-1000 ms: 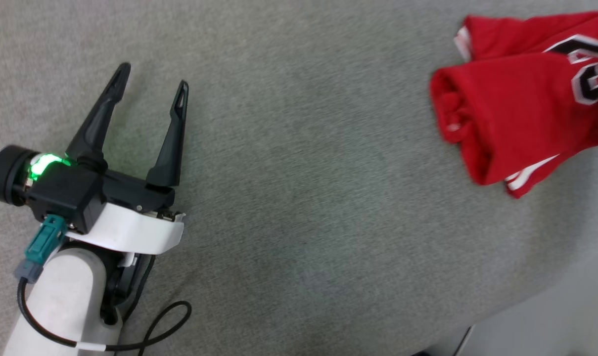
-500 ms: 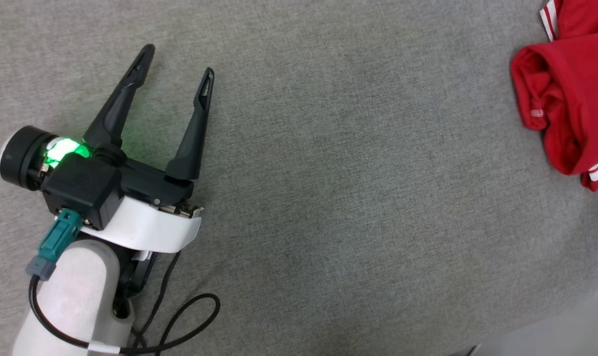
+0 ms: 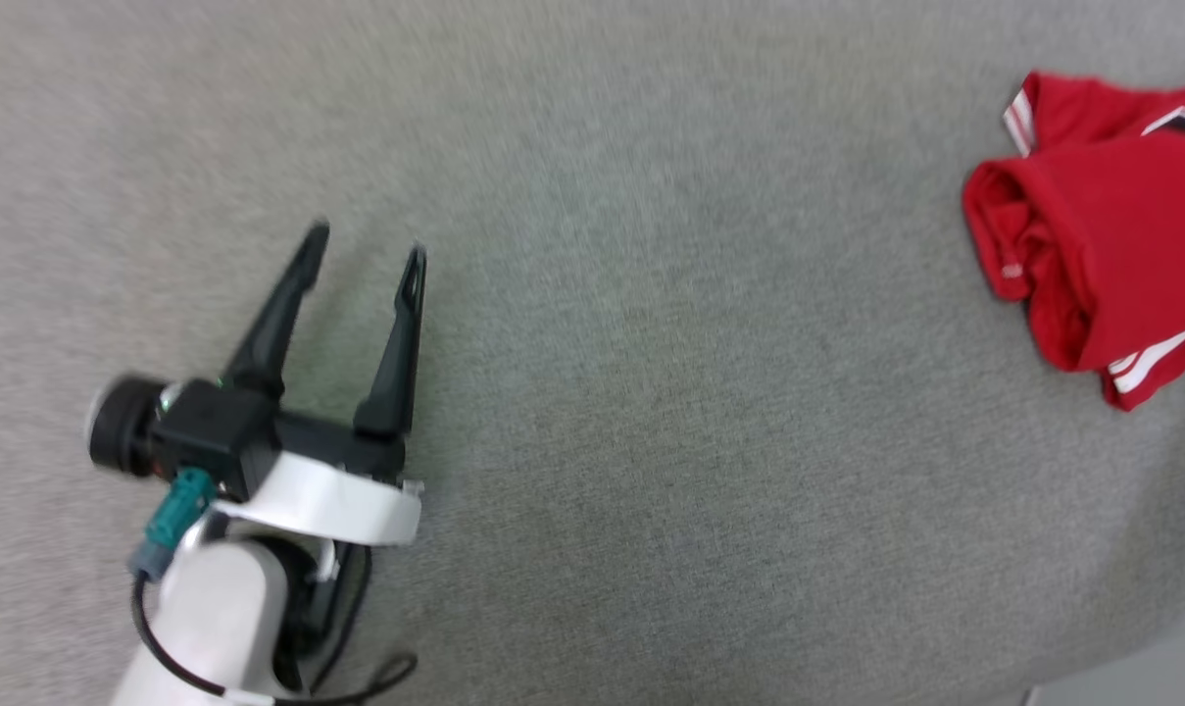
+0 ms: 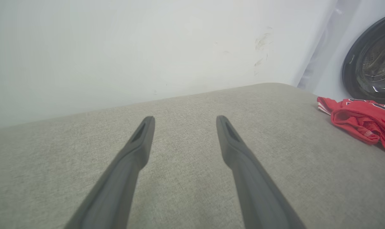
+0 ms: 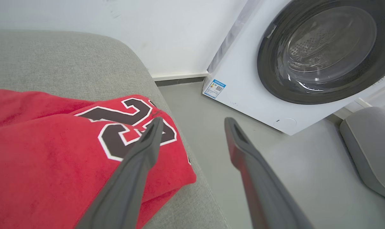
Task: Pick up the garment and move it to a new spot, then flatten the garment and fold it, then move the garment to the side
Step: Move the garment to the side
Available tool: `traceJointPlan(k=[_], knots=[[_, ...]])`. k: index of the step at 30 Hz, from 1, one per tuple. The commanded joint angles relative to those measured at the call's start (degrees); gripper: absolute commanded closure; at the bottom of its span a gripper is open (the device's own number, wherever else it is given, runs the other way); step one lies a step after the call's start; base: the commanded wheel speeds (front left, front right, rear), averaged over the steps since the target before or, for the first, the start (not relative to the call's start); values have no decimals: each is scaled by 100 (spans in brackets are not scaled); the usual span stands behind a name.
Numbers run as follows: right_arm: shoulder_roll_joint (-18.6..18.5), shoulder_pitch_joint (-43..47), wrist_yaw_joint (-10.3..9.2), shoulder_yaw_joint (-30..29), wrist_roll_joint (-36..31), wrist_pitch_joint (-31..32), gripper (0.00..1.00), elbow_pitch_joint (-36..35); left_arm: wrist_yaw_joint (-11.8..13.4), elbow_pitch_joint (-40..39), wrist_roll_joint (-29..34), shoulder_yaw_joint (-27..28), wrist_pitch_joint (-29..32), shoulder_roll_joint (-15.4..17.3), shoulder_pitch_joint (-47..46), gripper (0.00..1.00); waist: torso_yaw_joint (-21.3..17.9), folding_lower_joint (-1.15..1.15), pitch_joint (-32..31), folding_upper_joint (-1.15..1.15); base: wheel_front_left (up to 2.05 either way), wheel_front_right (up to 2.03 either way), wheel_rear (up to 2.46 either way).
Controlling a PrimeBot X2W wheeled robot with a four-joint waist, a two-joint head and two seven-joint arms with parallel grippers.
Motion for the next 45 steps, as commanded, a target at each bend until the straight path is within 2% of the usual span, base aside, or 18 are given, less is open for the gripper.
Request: traceJointPlan(k=[1, 6, 13, 20, 28, 33, 38, 45], knots=[[62, 262, -7, -4, 96, -76, 0, -70, 53, 118, -73, 12, -68, -77, 192, 0, 165, 1, -528, 0, 0, 0, 0], [318, 1081, -7, -22, 404, -243, 0, -422, 166, 472, -216, 12, -212, -273, 619, 0, 363, 1, -1130, 0, 0, 0, 0], [877, 2318, -7, 226, 837, -240, 0, -1233, 244, 862, -343, -3, -317, -468, 1075, 0, 711, 1, -1812, 0, 0, 0, 0], [1288, 3328, -7, 923, 1220, -315, 0, -2232, 339, 1123, -355, 5, -352, -601, 1396, 0, 1062, 1, -2292, 0, 0, 0, 0], [1456, 4137, -7, 1831, 1549, -239, 0, -3107, 387, 1446, -366, 163, -383, -598, 1762, 0, 1353, 1, -2780, 0, 0, 0, 0], [1488, 4546, -6, 2450, 1740, -91, 0, -3629, 462, 1385, -311, 398, -386, -578, 1973, 0, 1505, 1, -2954, 0, 0, 0, 0], [1484, 4840, -7, 2709, 1867, -29, 0, -4005, 415, 1361, -246, 485, -387, -558, 2107, 0, 1536, 1, -3067, 0, 0, 0, 0], [1486, 5233, -7, 2750, 1953, 140, 0, -4429, 322, 1360, -160, 511, -388, -592, 2265, 0, 1492, 1, -3162, 0, 0, 0, 0]])
